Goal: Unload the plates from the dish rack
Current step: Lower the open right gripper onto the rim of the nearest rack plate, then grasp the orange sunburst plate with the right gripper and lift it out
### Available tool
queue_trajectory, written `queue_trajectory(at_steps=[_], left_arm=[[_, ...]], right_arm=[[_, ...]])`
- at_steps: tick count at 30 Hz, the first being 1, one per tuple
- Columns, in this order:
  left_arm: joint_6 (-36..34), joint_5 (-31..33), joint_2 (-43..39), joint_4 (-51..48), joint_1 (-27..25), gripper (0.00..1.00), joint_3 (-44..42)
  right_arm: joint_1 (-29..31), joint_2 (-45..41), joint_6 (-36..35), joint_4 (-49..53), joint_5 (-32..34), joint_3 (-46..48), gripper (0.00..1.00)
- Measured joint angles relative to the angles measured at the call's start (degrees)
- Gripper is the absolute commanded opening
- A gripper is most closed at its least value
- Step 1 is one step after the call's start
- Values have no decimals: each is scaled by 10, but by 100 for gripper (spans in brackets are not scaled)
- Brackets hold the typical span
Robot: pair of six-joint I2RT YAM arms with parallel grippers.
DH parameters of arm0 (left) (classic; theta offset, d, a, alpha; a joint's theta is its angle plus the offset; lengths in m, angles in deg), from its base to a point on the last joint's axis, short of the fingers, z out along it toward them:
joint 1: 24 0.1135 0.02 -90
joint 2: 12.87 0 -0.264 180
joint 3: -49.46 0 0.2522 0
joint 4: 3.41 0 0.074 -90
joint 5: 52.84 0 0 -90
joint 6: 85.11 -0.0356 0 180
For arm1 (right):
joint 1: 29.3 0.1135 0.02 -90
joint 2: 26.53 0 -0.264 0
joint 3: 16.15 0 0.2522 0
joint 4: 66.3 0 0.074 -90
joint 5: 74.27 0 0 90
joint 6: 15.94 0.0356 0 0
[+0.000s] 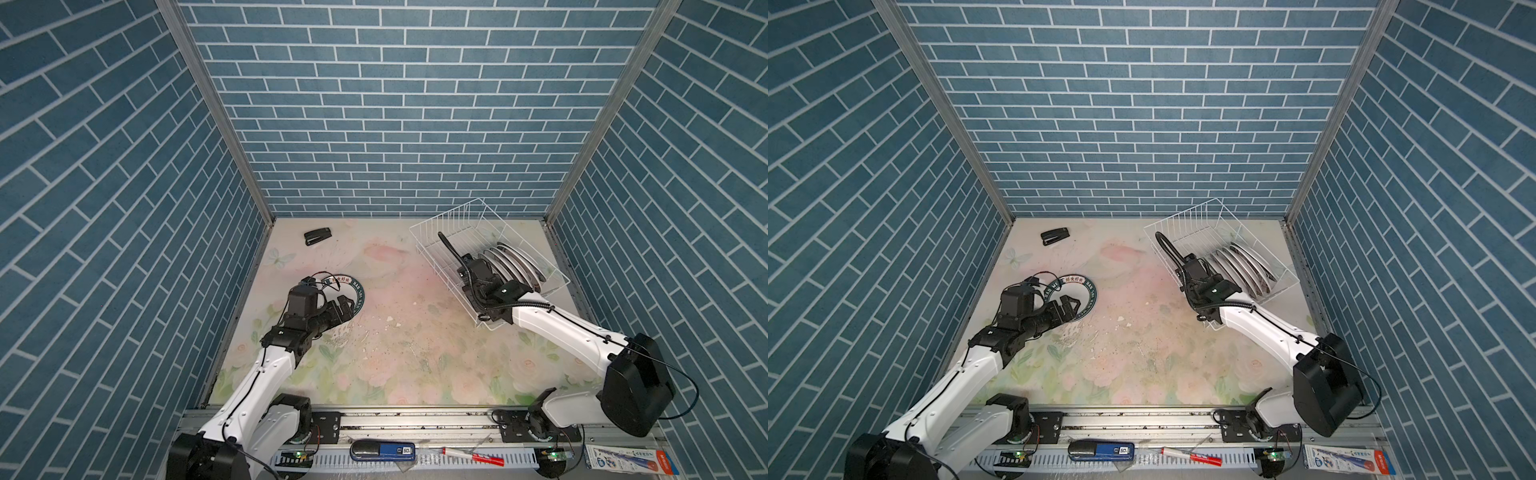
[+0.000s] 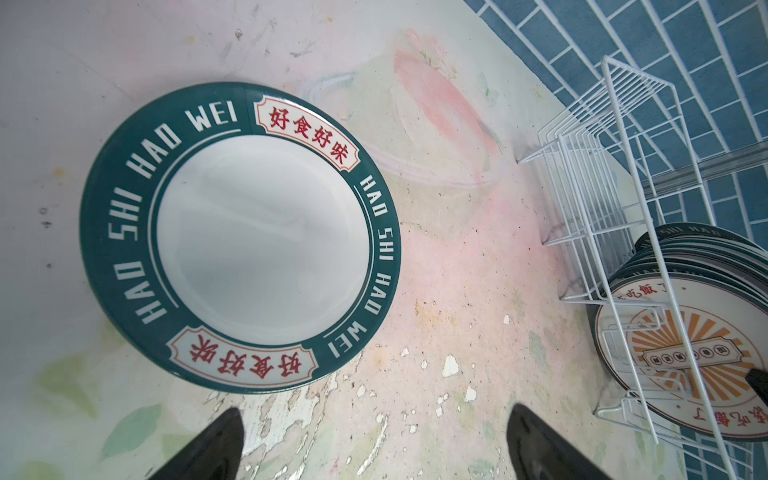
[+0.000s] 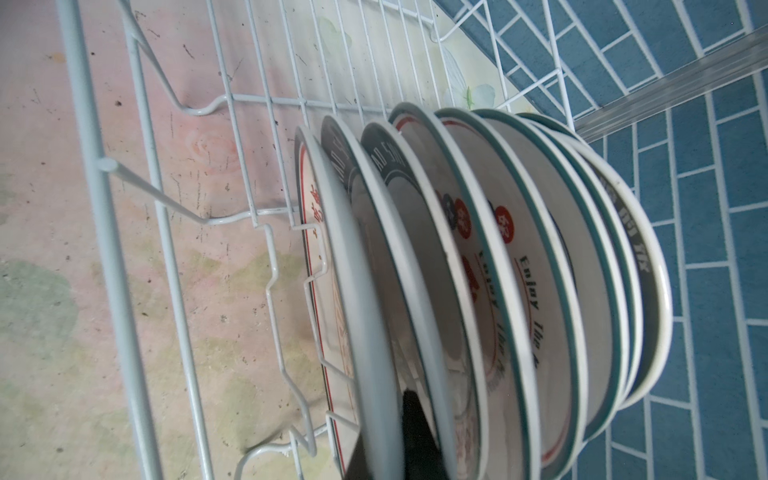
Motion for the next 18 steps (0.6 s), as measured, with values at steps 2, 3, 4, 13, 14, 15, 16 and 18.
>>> queue_trajectory(at_steps=[2,3,4,13,14,15,16,18], left_arm=[[-3,19,-16,-4,0,99,0],[-4,28,-24,-7,0,99,0],[-6,35,-31,-9,0,99,0],[-19,27,-17,-7,0,99,-1],[-21,22,-13,-5,0,99,-3],[-22,18,-10,-3,0,99,-5],[-23,15,-8,-3,0,99,-7],[-25,10,-8,0,0,99,-11]], right_arm=[[2,-2,-4,0,-1,0,0],[3,-3,-5,1,-2,0,0],[3,-6,-5,3,-3,0,0],[14,-58,-10,8,7,0,0],[16,-65,-14,7,9,0,0],[18,-71,-16,6,11,0,0],[19,-79,-19,4,13,0,0],[22,-94,-23,3,15,0,0]])
